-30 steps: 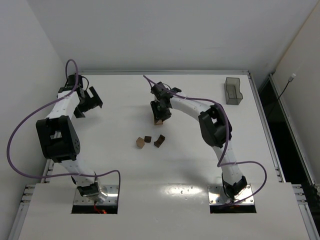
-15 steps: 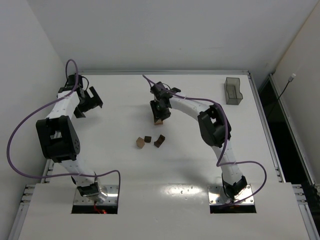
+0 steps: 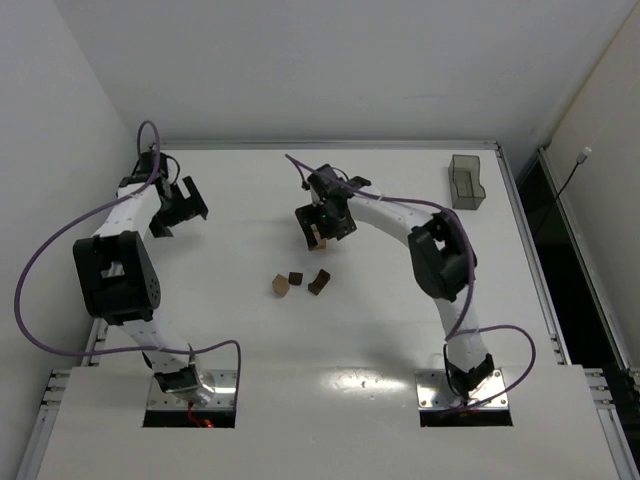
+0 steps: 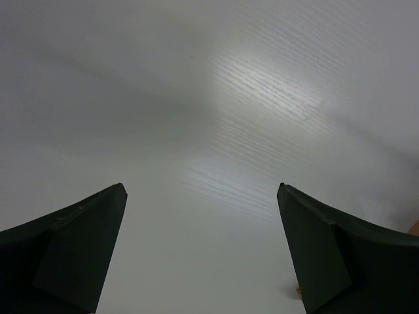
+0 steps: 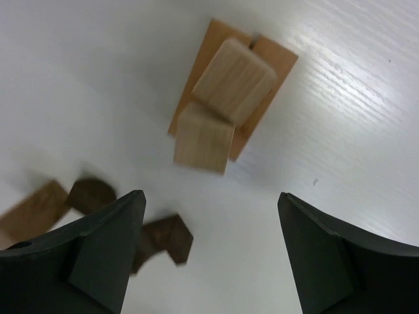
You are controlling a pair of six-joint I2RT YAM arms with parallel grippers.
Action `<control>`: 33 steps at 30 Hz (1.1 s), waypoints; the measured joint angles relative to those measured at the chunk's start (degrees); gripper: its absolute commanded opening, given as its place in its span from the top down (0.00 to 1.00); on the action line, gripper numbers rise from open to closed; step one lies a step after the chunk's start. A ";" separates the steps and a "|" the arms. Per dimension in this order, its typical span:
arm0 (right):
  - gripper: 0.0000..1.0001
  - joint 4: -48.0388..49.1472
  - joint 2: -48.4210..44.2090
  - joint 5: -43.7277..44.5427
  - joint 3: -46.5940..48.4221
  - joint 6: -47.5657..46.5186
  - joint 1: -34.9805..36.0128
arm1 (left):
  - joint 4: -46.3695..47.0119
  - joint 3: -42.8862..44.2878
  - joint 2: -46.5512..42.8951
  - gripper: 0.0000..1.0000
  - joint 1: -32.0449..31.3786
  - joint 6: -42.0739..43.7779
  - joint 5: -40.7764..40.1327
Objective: Build the wood block tower
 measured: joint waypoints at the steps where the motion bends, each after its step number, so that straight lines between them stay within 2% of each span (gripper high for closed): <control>1: 0.20 0.04 -2.03 -0.31 -1.68 -1.20 -0.02 | 0.33 -0.79 -0.63 0.00 -0.33 0.61 0.24; 4: 0.13 0.79 -13.09 -2.14 -9.09 -6.58 0.02 | 1.77 -5.84 -5.46 0.00 -2.69 3.76 1.49; 8: 0.10 3.41 -35.26 -4.39 -19.32 -14.97 0.02 | 2.21 -12.90 -15.28 0.00 -9.33 9.77 7.74; 11: 0.10 4.87 -50.51 -2.58 -23.87 -21.92 -0.17 | 1.90 -16.28 -21.40 0.08 -15.52 14.69 12.81; 14: 0.10 4.85 -59.52 -0.15 -28.44 -27.06 -2.51 | 1.40 -16.72 -23.32 0.23 -23.80 18.23 13.81; 16: 0.10 4.37 -62.27 1.60 -32.33 -29.40 -5.01 | 0.98 -16.70 -23.19 0.35 -27.50 19.63 13.75; 17: 0.10 3.67 -63.10 2.45 -34.03 -30.16 -6.05 | 0.50 -16.68 -23.06 0.37 -29.29 20.15 13.70; 21: 0.11 -0.39 -63.17 3.82 -39.04 -32.70 -9.11 | -1.49 -16.70 -22.08 0.37 -35.30 22.27 12.68; 26: 0.11 -1.73 -63.89 3.69 -39.50 -33.68 -12.72 | -2.99 -16.70 -20.44 0.34 -43.60 23.47 10.51; 33: 0.11 -1.75 -64.59 3.02 -39.54 -33.94 -15.47 | -4.39 -16.70 -17.53 0.31 -46.05 23.54 7.69</control>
